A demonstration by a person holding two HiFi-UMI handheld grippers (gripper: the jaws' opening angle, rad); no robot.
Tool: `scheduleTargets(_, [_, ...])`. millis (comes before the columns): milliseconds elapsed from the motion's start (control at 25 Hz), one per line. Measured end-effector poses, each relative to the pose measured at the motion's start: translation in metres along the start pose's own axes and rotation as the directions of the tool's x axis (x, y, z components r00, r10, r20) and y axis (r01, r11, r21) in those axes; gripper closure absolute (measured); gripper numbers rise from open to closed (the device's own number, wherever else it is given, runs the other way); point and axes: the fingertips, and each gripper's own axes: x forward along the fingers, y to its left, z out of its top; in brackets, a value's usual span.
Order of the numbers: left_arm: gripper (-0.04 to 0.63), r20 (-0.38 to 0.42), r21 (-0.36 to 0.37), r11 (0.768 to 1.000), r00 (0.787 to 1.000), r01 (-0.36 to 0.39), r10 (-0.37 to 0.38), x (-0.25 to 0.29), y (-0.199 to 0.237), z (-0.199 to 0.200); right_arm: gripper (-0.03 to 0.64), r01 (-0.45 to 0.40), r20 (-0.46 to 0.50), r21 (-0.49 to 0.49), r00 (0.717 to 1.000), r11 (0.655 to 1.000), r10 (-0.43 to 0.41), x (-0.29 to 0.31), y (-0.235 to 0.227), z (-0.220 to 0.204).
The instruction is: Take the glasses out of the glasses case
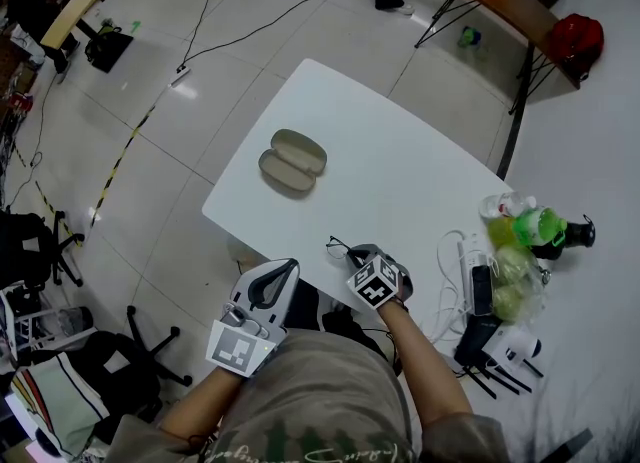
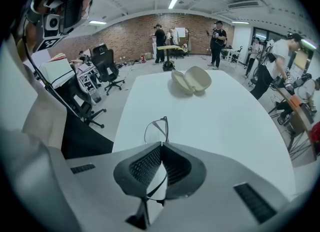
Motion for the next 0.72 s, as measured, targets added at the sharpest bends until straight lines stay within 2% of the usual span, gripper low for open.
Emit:
scheduleTargets(320, [0.586, 0.03, 0.012, 1.0, 0.999, 0.026, -0.026, 0.004, -0.014, 0.008, 0.598, -0.014, -0.006, -0.012, 1.0, 1.0, 0.014, -0.004, 0.007, -0.006])
scheduleTargets(720, [0.586, 0.024, 0.018, 0.998, 0.998, 0.059, -0.06, 0.005, -0.036, 0.006, 0.598, -0.016, -0.007, -0.008, 1.0, 1.0, 0.016, -0.011, 0.014, -0.021])
